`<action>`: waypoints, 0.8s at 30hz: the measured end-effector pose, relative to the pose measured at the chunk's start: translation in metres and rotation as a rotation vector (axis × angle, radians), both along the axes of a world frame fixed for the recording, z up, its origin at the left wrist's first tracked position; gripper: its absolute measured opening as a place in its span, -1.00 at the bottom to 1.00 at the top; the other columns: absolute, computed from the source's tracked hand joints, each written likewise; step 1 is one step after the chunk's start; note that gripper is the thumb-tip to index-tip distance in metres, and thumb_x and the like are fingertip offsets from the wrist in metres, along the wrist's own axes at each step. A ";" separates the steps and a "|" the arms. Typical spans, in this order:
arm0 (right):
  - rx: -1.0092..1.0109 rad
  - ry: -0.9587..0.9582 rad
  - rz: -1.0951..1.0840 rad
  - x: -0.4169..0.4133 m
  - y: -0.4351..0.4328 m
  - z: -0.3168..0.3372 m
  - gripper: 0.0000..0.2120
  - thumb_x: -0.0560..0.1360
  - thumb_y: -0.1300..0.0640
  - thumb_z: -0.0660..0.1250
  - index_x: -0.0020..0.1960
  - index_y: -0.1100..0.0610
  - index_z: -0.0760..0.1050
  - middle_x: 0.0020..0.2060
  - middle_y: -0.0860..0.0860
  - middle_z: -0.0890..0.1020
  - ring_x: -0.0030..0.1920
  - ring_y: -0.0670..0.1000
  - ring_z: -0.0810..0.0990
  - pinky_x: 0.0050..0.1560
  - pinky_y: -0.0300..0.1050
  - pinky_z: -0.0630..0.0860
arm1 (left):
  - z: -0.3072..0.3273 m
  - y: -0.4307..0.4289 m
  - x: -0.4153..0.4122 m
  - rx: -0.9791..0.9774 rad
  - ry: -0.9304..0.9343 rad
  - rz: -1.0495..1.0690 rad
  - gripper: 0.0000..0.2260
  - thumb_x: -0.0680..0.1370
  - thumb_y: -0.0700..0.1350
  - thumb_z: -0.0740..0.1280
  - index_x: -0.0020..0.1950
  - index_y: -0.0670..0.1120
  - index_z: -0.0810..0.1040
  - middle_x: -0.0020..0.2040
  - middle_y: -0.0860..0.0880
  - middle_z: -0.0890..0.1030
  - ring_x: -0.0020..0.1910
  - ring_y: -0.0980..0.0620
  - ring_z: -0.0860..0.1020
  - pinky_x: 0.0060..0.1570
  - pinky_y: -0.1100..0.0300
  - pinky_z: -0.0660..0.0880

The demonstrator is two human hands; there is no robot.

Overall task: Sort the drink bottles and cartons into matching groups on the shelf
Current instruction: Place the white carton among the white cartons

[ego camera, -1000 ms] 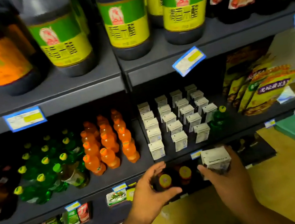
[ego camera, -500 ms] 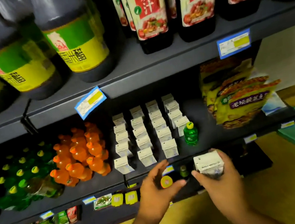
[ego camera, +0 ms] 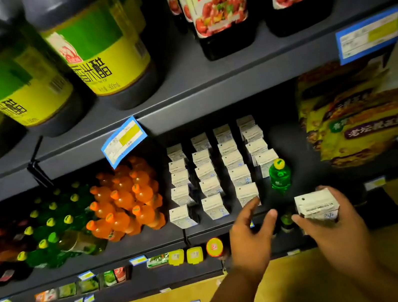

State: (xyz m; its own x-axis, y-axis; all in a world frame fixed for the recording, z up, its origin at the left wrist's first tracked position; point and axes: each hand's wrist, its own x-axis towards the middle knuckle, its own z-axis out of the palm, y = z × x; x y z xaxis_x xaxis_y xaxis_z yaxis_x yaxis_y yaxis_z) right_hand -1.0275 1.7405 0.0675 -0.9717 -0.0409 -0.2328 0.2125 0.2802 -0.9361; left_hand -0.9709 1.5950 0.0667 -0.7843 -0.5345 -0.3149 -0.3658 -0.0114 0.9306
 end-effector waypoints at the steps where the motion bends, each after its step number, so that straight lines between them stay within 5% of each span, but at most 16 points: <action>1: 0.001 -0.003 -0.006 -0.002 -0.002 -0.004 -0.29 0.27 0.18 0.64 0.33 -0.04 0.43 0.12 -0.02 0.65 0.17 0.04 0.61 0.24 0.11 0.54 | -0.005 -0.002 -0.006 -0.011 0.004 -0.009 -0.62 0.49 0.06 0.49 0.30 0.14 0.56 0.22 0.27 0.62 0.27 0.29 0.55 0.31 0.18 0.52; 3: -0.003 -0.002 -0.021 -0.008 -0.005 -0.015 -0.28 0.26 0.14 0.65 0.32 -0.09 0.43 0.12 -0.04 0.65 0.16 0.03 0.61 0.21 0.18 0.57 | -0.013 -0.005 -0.022 -0.056 0.007 -0.028 -0.60 0.52 0.00 0.48 0.34 0.12 0.54 0.28 0.22 0.59 0.26 0.43 0.49 0.25 0.45 0.43; 8: -0.045 0.020 -0.023 -0.024 -0.009 -0.053 -0.32 0.26 0.08 0.64 0.30 -0.10 0.44 0.10 -0.05 0.66 0.13 0.02 0.64 0.13 0.20 0.61 | -0.038 -0.008 -0.063 -0.116 0.012 -0.051 -0.50 0.53 -0.02 0.48 0.44 -0.01 0.48 0.30 0.21 0.52 0.09 0.65 0.41 0.08 0.66 0.33; 15: -0.077 0.042 -0.034 -0.034 -0.011 -0.113 -0.38 0.28 0.10 0.63 0.26 -0.06 0.47 0.06 -0.04 0.67 0.08 0.04 0.67 0.09 0.20 0.62 | -0.087 -0.006 -0.109 -0.298 -0.051 -0.056 -0.36 0.42 0.01 0.55 0.47 0.02 0.43 0.34 0.04 0.58 0.31 0.13 0.53 0.37 0.16 0.47; 19: -0.084 0.036 -0.051 -0.033 -0.011 -0.135 -0.40 0.28 0.16 0.63 0.25 -0.01 0.47 0.07 -0.05 0.66 0.09 0.00 0.65 0.12 0.18 0.61 | -0.106 -0.005 -0.131 -0.356 -0.017 -0.086 -0.39 0.43 -0.11 0.56 0.44 0.00 0.44 0.31 0.00 0.60 0.29 0.10 0.54 0.29 0.35 0.41; 24: -0.132 0.010 -0.091 -0.034 -0.007 -0.153 -0.39 0.28 0.30 0.61 0.24 0.01 0.47 0.03 -0.10 0.66 0.09 -0.01 0.65 0.11 0.12 0.62 | -0.122 0.000 -0.159 -0.355 0.006 -0.103 -0.39 0.36 -0.15 0.59 0.37 0.02 0.49 0.24 0.01 0.63 0.20 0.06 0.60 0.29 0.14 0.53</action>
